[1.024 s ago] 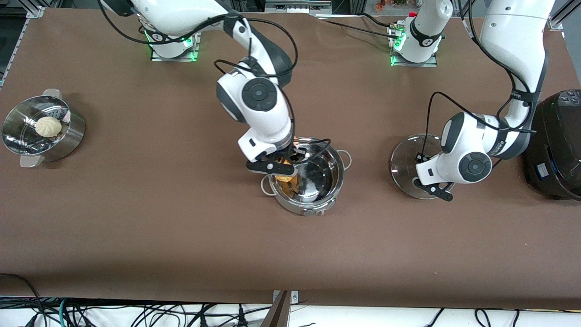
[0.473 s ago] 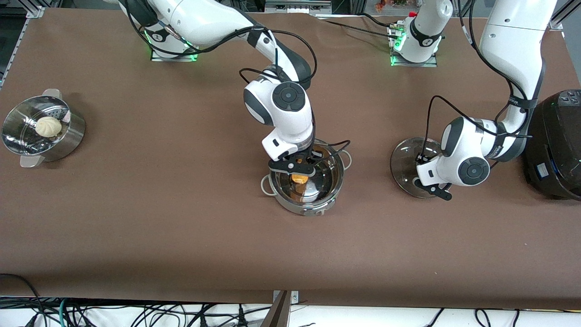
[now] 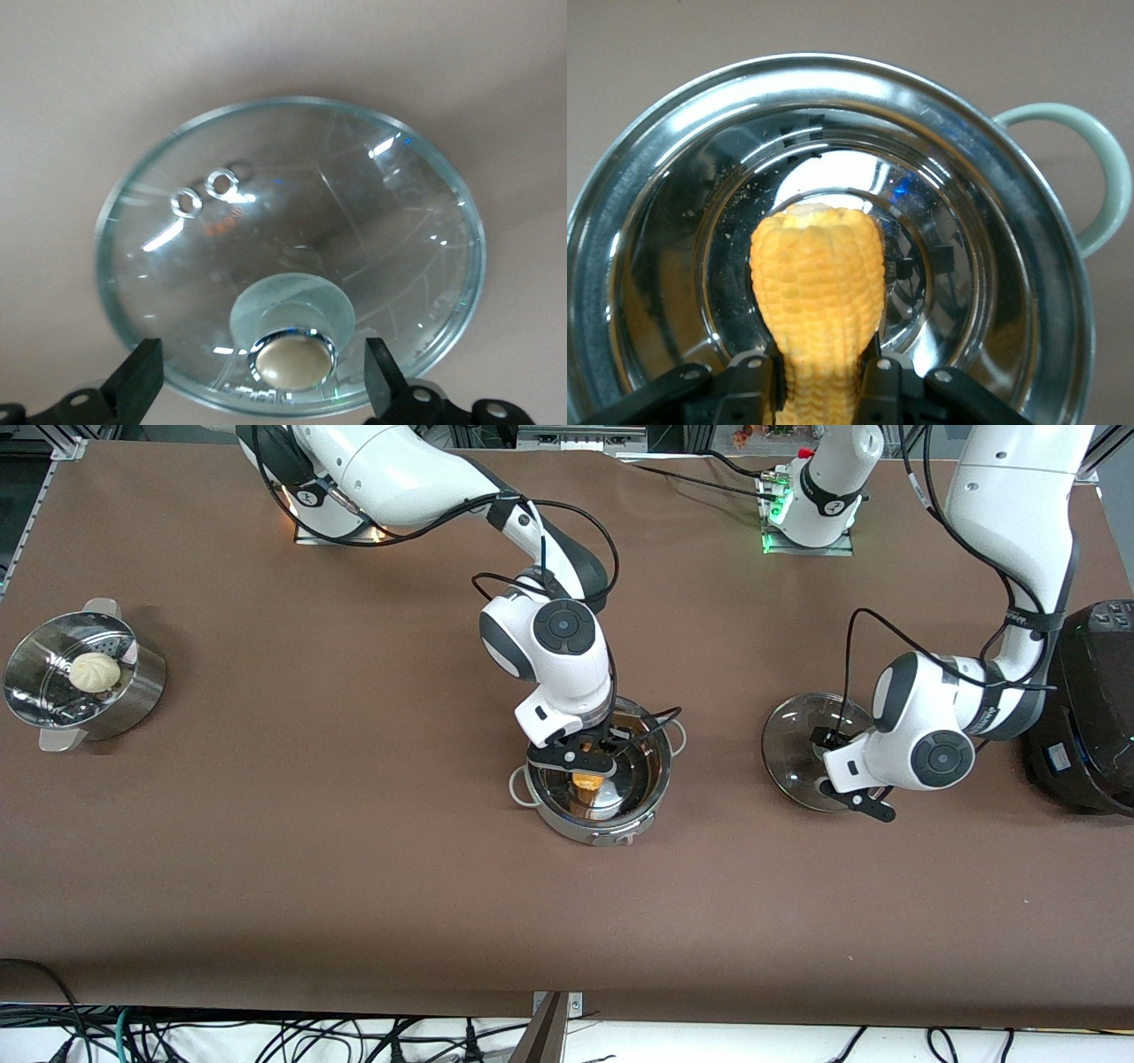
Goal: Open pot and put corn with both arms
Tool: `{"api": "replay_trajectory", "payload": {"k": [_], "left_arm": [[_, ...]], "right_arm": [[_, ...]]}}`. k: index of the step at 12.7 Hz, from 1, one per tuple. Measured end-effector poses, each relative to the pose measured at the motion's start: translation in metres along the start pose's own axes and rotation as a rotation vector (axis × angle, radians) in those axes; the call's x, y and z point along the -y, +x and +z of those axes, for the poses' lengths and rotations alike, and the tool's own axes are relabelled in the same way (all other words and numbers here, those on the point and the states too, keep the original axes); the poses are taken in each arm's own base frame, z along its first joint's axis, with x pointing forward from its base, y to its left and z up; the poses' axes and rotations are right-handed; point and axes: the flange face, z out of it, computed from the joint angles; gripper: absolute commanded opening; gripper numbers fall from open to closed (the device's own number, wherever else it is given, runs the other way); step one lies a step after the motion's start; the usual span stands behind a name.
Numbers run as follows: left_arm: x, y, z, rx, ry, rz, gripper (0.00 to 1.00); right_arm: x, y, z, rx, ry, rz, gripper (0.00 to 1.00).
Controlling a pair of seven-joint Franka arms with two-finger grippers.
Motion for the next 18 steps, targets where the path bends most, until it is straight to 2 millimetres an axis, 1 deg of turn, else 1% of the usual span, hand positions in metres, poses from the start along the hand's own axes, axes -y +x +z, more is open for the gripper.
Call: {"api": "replay_trajectory", "payload": {"k": [1, 2, 3, 4, 5, 6, 7, 8, 9, 10, 12, 14, 15, 17, 18], "left_arm": [[-0.001, -0.002, -0.025, -0.023, 0.01, 0.0, 1.0], [-0.006, -0.007, -0.058, -0.047, 0.021, 0.003, 1.0], [-0.015, -0.017, -0.098, -0.065, 0.033, 0.008, 1.0], [-0.025, -0.032, -0.141, -0.074, 0.04, 0.008, 1.0], [-0.034, -0.051, -0.183, -0.08, 0.039, 0.001, 1.0], [-0.041, -0.072, -0.221, -0.089, 0.026, -0.011, 1.0], [-0.046, -0.091, -0.252, -0.107, 0.011, -0.021, 1.0], [-0.052, -0.108, -0.275, -0.133, 0.003, -0.031, 1.0], [-0.056, -0.121, -0.292, -0.162, -0.001, -0.048, 1.0], [-0.061, -0.13, -0.303, -0.184, -0.01, -0.075, 1.0], [-0.066, -0.14, -0.313, -0.199, -0.019, -0.148, 1.0], [-0.066, -0.142, -0.315, -0.203, -0.021, -0.183, 1.0], [-0.059, -0.142, -0.315, -0.215, -0.021, -0.202, 1.0], [-0.04, -0.141, -0.31, -0.288, -0.01, -0.239, 1.0], [-0.038, -0.144, -0.306, -0.319, -0.003, -0.247, 1.0]], "right_arm": [[0.0, 0.0, 0.003, 0.0, 0.0, 0.0, 1.0], [-0.001, 0.0, 0.006, 0.0, -0.002, 0.001, 1.0], [-0.001, 0.0, 0.008, -0.002, -0.004, -0.002, 1.0], [-0.002, 0.0, 0.008, -0.007, -0.008, -0.005, 1.0], [-0.001, 0.001, 0.007, -0.012, -0.009, -0.008, 1.0], [-0.001, 0.002, 0.005, -0.016, -0.008, -0.009, 1.0], [0.0, 0.004, 0.0, -0.022, -0.005, -0.008, 1.0], [-0.001, 0.008, -0.007, -0.028, -0.005, -0.006, 1.0], [-0.002, 0.013, -0.019, -0.034, -0.011, -0.009, 1.0], [-0.007, 0.022, -0.032, -0.037, -0.022, -0.03, 1.0], [-0.028, 0.046, -0.068, -0.03, -0.057, -0.105, 1.0], [-0.06, 0.077, -0.114, -0.02, -0.09, -0.151, 1.0], [-0.078, 0.091, -0.138, -0.015, -0.104, -0.161, 1.0], [-0.117, 0.113, -0.181, 0.025, -0.132, -0.171, 1.0], [-0.141, 0.127, -0.199, 0.053, -0.135, -0.159, 1.0]]}}
